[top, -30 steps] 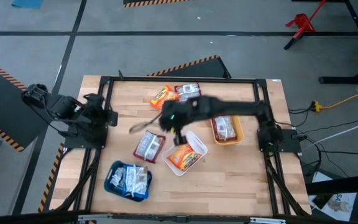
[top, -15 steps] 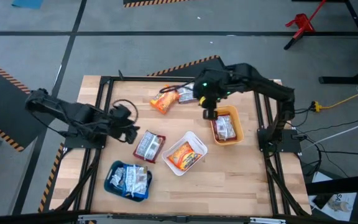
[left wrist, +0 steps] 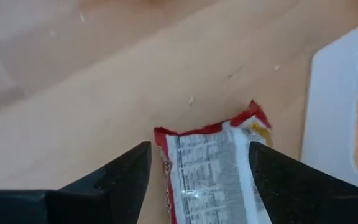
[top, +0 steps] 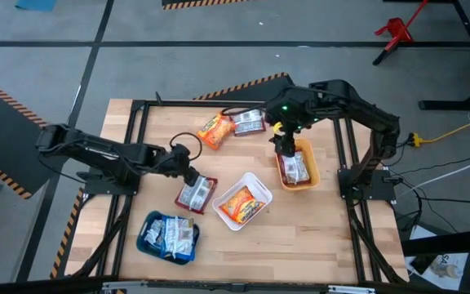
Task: Sort Maruchan noodles
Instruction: Put the bottom red noodle pack into the yellow bin
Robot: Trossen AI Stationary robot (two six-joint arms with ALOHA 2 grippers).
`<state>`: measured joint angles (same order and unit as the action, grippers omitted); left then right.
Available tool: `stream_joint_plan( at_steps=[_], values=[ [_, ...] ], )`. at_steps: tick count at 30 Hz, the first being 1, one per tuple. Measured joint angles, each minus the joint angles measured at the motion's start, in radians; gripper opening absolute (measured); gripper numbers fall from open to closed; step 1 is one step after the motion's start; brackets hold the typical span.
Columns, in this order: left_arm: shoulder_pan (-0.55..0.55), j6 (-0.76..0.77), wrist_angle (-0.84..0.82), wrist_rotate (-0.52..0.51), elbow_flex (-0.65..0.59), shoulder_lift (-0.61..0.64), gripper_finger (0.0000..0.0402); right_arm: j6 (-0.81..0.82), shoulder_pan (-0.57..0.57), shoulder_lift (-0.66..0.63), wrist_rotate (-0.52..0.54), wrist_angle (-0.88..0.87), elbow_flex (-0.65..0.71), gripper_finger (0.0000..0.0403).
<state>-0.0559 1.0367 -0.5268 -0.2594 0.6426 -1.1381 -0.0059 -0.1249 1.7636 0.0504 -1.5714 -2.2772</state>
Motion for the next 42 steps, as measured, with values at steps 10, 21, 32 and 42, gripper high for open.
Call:
stream_joint_plan(
  at_steps=[10,21,32,42],
  values=[
    [0.073,0.028,0.227,0.081,-0.146,-0.086,0.0270,0.026,0.000,-0.024,0.021,0.000,0.000,0.0277],
    [0.095,0.020,0.446,0.180,-0.169,-0.269,0.0267,0.027,0.000,-0.022,0.021,0.000,0.000,0.0277],
    [0.094,0.027,0.478,0.183,-0.175,-0.282,0.0099,0.027,0.000,-0.024,0.021,0.001,0.000,0.0277],
    [0.091,0.035,0.538,0.201,-0.155,-0.286,0.0004,0.083,0.001,-0.122,0.081,0.000,0.000,0.0277]
  ],
)
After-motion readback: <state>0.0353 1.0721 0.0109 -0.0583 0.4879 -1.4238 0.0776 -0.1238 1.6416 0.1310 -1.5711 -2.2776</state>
